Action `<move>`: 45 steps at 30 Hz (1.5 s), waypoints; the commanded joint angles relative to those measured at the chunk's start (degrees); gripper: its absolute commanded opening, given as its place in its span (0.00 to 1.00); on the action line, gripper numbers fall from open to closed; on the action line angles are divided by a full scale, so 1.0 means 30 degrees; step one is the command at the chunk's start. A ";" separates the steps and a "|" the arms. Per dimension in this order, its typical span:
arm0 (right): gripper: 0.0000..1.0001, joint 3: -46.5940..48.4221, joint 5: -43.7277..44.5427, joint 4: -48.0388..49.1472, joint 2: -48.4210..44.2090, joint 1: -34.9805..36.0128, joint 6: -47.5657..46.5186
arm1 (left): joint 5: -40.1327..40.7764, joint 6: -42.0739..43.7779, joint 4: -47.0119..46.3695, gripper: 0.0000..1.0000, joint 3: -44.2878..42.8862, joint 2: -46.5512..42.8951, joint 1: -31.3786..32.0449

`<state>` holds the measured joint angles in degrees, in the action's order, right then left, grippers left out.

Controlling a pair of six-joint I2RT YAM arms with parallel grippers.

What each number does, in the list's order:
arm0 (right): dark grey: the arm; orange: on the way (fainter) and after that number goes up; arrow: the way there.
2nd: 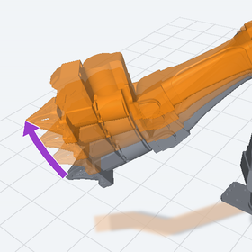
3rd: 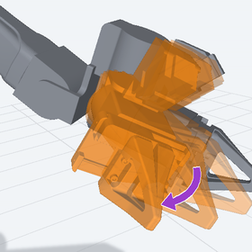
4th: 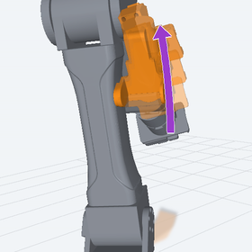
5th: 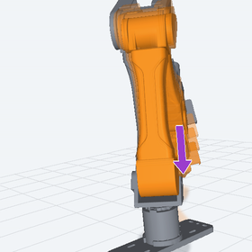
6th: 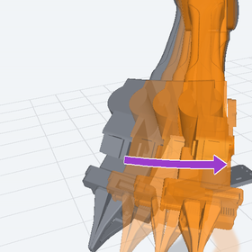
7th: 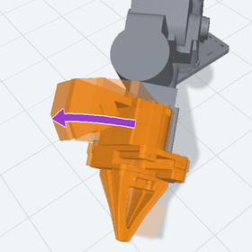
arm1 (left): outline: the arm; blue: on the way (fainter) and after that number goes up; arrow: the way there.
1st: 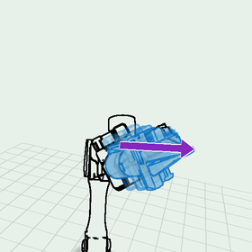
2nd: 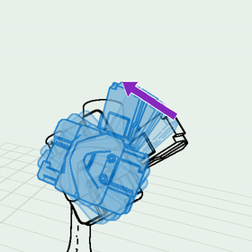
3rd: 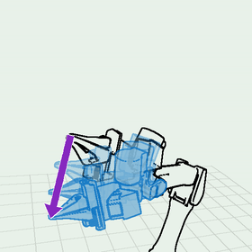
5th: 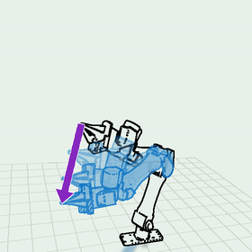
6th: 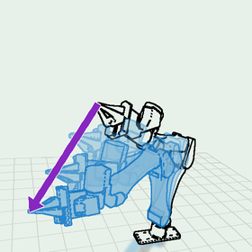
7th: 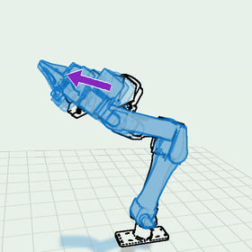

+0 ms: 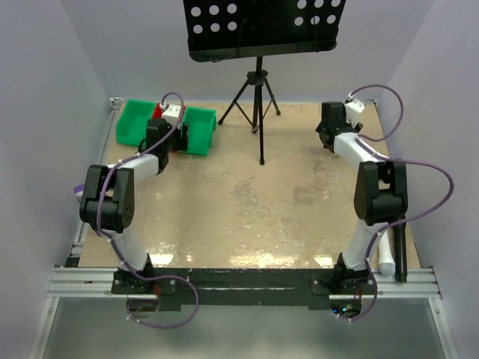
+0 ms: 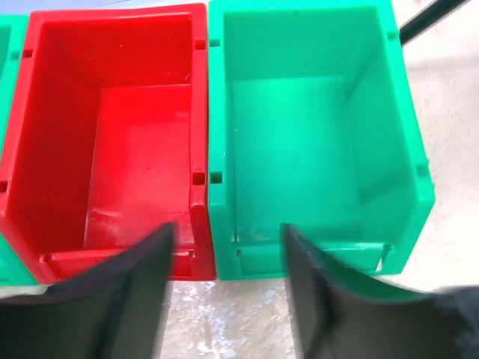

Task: Untangle the cables

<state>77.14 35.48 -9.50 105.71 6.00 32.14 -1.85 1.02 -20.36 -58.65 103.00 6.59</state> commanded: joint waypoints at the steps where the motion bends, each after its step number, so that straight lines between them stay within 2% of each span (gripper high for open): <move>1: 0.78 0.1003 0.1034 -0.0761 0.1820 -0.0124 -0.0019 | -0.0381 -0.0163 -0.0039 0.79 -0.1452 0.0205 0.0118; 4: 0.76 0.1151 0.0684 -0.0644 0.2612 -0.0300 -0.0137 | -0.0527 -0.0163 0.0164 0.87 -0.2798 0.0966 0.0118; 8: 0.67 0.1326 0.0009 -0.0292 0.3667 -0.0418 -0.0401 | -0.0382 -0.0163 0.0721 0.84 -0.4644 0.2634 0.0118; 12: 0.53 0.0947 -0.0782 0.0001 0.3787 -0.0418 -0.0226 | 0.0321 -0.0134 0.1161 0.73 -0.5906 0.4101 0.0118; 17: 0.36 -0.0691 -0.1455 0.0587 0.2589 -0.0389 0.0008 | 0.0528 0.0041 0.1424 0.51 -0.6054 0.4865 0.0118; 20: 0.32 -0.1922 -0.1983 0.1026 0.1447 -0.0155 0.0330 | 0.1229 0.0012 0.1544 0.38 -0.6026 0.4895 0.0089; 24: 0.24 -0.3446 -0.2161 0.0940 -0.0163 0.0721 0.0711 | 0.1143 -0.0017 0.2068 0.14 -0.5938 0.4778 0.0089; 25: 0.24 -0.3826 -0.2102 0.0765 -0.0691 0.1073 0.0973 | 0.1085 -0.0075 0.2302 0.11 -0.5850 0.4691 0.0089; 29: 0.24 -0.5759 -0.2044 0.0502 -0.2801 0.3646 0.1705 | 0.0763 -0.0163 0.3474 0.07 -0.4886 0.3580 0.0147; 33: 0.24 -0.7634 -0.2481 0.0002 -0.4442 0.6898 0.3521 | 0.1025 0.0157 0.4118 0.06 -0.2603 0.1619 0.0264; 39: 0.24 -1.0856 -0.3563 -0.0321 -0.7341 1.0271 0.5719 | 0.1348 0.0920 0.5468 0.05 0.0910 -0.1866 0.0410; 45: 0.24 -1.1653 -0.3888 -0.2133 -0.8606 1.5422 0.8441 | 0.1377 0.0688 0.6287 0.04 0.2441 -0.4448 0.1083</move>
<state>42.46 24.88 -12.25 82.30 43.42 49.25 0.93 1.61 -4.27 -52.80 94.26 8.01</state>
